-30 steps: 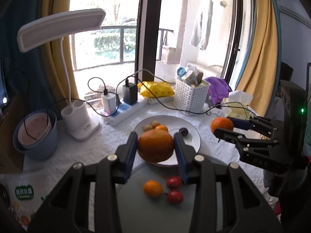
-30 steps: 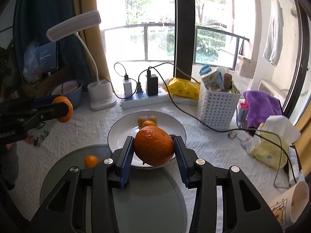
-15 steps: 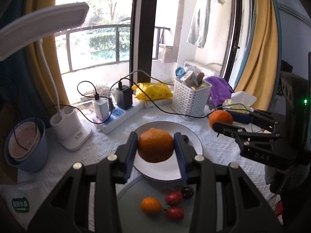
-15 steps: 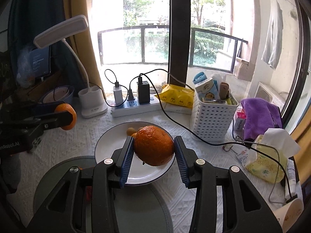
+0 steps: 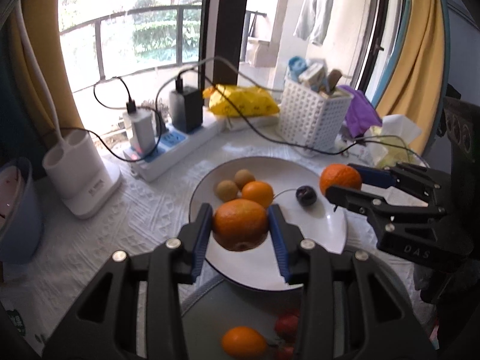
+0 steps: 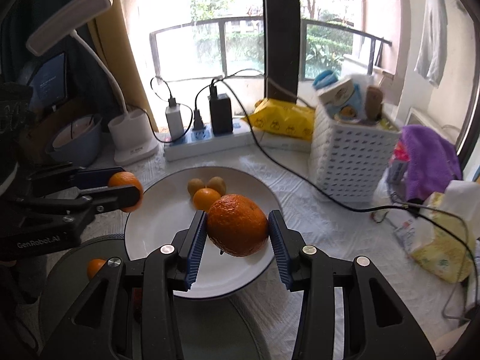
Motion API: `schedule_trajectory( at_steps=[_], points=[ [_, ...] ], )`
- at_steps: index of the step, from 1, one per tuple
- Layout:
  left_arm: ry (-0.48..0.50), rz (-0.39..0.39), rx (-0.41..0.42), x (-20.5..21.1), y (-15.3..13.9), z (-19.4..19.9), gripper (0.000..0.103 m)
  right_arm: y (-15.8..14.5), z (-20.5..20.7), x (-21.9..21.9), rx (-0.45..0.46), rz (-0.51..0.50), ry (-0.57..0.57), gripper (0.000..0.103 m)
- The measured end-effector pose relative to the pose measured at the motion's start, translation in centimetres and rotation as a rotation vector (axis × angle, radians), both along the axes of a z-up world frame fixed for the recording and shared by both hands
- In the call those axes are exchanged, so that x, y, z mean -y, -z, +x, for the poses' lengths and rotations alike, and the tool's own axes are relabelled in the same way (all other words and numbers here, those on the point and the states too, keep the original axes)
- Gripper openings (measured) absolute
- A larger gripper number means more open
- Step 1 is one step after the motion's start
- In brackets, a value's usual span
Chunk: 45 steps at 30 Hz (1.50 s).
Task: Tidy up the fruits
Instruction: 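Open the left tool over the plate while the right tool releases its orange, then withdraw both open tools from the plate back over the grey tray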
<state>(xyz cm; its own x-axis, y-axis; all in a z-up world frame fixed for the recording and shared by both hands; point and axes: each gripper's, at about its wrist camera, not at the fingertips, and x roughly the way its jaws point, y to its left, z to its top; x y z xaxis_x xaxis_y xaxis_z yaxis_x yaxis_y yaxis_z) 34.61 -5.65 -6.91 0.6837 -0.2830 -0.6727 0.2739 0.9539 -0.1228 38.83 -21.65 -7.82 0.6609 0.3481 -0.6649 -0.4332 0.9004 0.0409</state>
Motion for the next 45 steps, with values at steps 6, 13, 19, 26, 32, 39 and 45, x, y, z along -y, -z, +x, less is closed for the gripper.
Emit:
schedule_trajectory(
  at_steps=[6,13,19,26,32,39,45],
  points=[
    [0.000,-0.006,-0.057,-0.3,2.0,1.3,0.040,1.9,0.9,-1.5,-0.047,0.001,-0.030,0.044],
    [-0.014,-0.014,-0.105,-0.7,3.0,1.9,0.040,3.3,1.0,-2.3,-0.088,-0.014,-0.046,0.044],
    [-0.021,-0.032,-0.096,-1.0,2.4,1.3,0.046,3.5,0.6,-2.6,-0.107,-0.032,-0.043,0.045],
    [-0.049,-0.035,-0.062,-2.0,1.1,-0.4,0.047,2.8,-0.6,-2.6,-0.091,-0.026,-0.024,0.047],
    [-0.064,-0.040,-0.035,-2.8,0.1,-2.6,0.047,1.4,-2.0,-2.2,-0.062,-0.021,-0.012,0.054],
    [-0.074,-0.049,-0.004,-3.4,-1.2,-5.4,0.048,-0.2,-4.3,-2.0,-0.031,-0.024,-0.005,0.054],
    [-0.066,-0.046,0.025,-3.3,-2.2,-7.8,0.055,-1.0,-6.4,-1.9,-0.012,-0.022,0.001,0.054]
  ],
)
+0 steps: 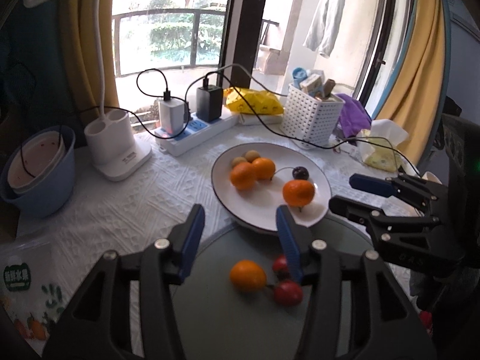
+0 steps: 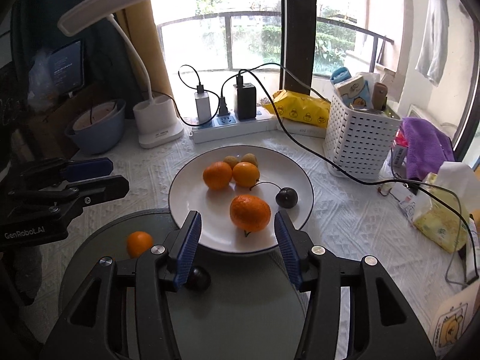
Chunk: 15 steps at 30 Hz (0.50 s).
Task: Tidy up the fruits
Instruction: 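Withdraw both open tools from the plate back over the grey tray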
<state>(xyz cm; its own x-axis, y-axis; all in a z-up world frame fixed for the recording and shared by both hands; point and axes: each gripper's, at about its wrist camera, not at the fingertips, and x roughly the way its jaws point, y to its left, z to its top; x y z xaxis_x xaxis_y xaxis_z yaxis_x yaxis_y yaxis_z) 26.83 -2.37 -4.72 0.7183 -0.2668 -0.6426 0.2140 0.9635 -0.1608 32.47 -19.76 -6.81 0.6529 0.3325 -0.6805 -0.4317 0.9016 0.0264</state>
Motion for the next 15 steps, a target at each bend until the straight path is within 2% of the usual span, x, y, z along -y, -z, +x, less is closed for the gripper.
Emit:
schedule_trajectory(
  at_steps=[7,15],
  points=[
    [-0.011,-0.003,0.019,-0.1,-0.4,-2.2,0.056,-0.4,-2.2,0.0,0.013,-0.004,-0.001,0.054],
    [-0.024,0.013,-0.009,0.4,0.5,-4.1,0.056,0.2,-4.2,0.5,0.011,0.008,-0.003,0.054]
  ],
)
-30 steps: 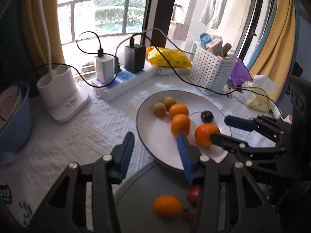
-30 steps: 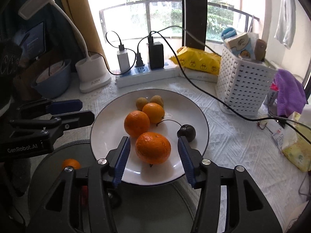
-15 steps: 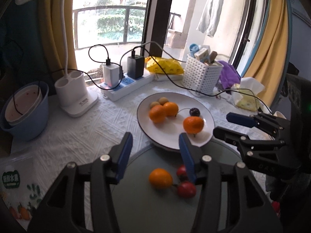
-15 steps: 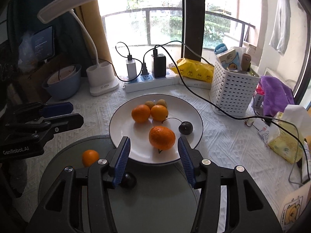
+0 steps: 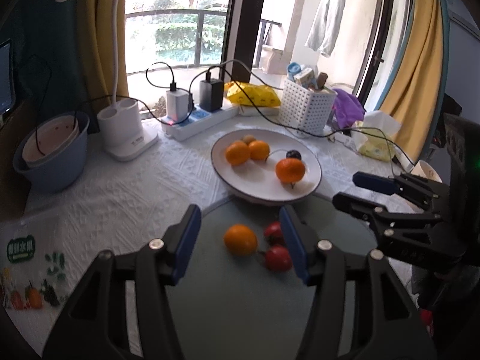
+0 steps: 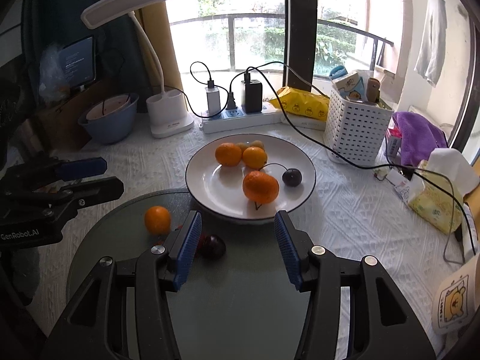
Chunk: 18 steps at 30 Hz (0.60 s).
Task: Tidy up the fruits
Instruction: 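Withdraw both open tools from the plate back over the grey tray, then grasp the dark plum with the right tool while the left tool grasps a red tomato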
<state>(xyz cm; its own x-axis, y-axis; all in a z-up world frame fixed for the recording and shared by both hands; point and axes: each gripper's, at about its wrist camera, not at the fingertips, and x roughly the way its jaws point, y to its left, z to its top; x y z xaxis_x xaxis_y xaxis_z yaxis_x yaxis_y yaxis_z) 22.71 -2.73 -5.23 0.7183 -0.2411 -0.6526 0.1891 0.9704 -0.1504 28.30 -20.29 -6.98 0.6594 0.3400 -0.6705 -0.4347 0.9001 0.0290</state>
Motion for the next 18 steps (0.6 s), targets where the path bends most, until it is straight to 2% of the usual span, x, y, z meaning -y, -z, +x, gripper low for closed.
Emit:
schedule_trajectory(
  at_steps=[6,18],
  points=[
    [-0.014,0.029,-0.019,0.9,0.6,-1.6,0.056,0.9,-1.3,1.1,-0.017,0.045,-0.004,0.054],
    [-0.054,-0.005,-0.112,2.2,3.4,-1.9,0.056,3.7,-0.8,1.0,-0.093,0.063,-0.061,0.054]
  ],
)
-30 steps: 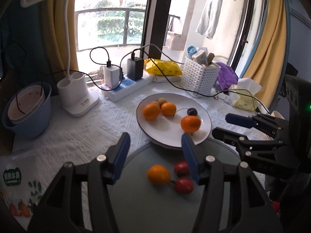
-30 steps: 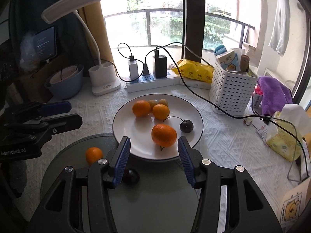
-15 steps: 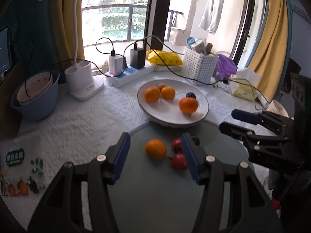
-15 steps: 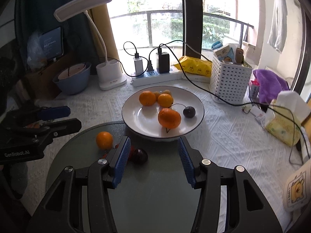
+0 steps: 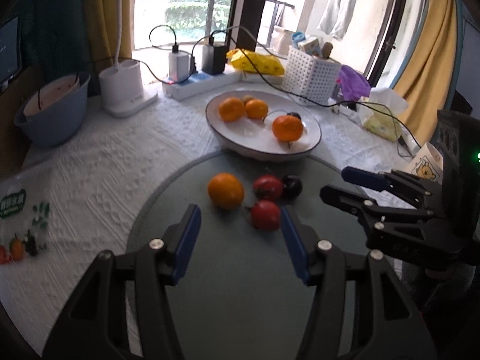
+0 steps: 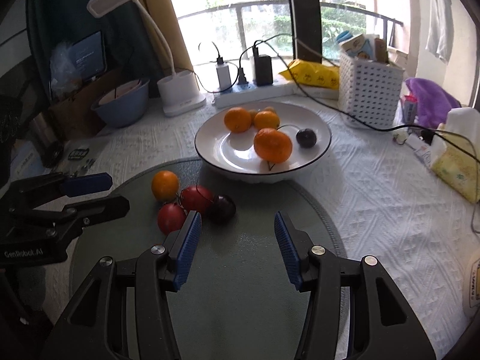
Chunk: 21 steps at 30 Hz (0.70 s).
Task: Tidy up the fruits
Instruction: 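Grasp the dark plum with the right tool while the left tool grasps a red tomato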
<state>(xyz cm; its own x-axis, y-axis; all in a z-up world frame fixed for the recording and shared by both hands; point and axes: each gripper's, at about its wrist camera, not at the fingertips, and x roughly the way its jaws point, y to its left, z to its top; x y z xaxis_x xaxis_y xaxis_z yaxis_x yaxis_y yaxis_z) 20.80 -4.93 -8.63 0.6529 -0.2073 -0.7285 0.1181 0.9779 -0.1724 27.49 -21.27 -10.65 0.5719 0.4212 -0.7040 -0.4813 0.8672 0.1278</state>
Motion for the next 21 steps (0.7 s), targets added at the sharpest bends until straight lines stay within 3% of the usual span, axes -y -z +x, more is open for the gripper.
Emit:
schedule_trajectory(
  at_steps=[15,21],
  points=[
    [0.025,-0.034,-0.064,0.2,2.2,2.7,0.056,2.7,3.0,-2.2,-0.086,-0.046,-0.060,0.052],
    [0.025,-0.043,-0.069,-0.1,2.5,2.9,0.056,2.9,3.4,-2.8,-0.087,-0.050,-0.079,0.044]
  ],
)
